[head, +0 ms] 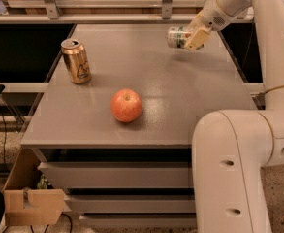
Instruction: Move 7up can near apple
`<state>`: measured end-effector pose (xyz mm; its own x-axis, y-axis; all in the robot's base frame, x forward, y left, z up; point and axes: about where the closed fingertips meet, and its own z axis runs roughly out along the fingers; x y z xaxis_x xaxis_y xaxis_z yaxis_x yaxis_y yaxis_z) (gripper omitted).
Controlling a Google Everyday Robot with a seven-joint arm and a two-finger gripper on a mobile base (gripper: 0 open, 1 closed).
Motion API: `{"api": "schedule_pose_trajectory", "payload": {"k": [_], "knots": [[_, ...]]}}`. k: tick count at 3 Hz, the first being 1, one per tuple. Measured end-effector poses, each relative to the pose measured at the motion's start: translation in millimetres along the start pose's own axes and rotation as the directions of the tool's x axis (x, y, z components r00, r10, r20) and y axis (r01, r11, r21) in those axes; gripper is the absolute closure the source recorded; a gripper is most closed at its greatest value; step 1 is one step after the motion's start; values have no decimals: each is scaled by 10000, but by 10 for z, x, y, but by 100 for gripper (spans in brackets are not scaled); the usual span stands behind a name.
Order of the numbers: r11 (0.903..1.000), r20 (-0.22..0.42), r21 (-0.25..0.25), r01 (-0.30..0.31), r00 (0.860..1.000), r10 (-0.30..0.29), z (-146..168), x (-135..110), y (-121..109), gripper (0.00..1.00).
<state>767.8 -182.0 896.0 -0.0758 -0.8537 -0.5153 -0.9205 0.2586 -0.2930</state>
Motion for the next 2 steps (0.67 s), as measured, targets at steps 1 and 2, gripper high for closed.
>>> {"api": "schedule_pose_trajectory", "payload": {"k": [1, 2], "knots": [[9972, -629, -274, 701, 9954, -717, -142, -17, 96, 100], [9934, -1405, -264, 1115, 9835, -1141, -323, 18, 113, 100]]}}
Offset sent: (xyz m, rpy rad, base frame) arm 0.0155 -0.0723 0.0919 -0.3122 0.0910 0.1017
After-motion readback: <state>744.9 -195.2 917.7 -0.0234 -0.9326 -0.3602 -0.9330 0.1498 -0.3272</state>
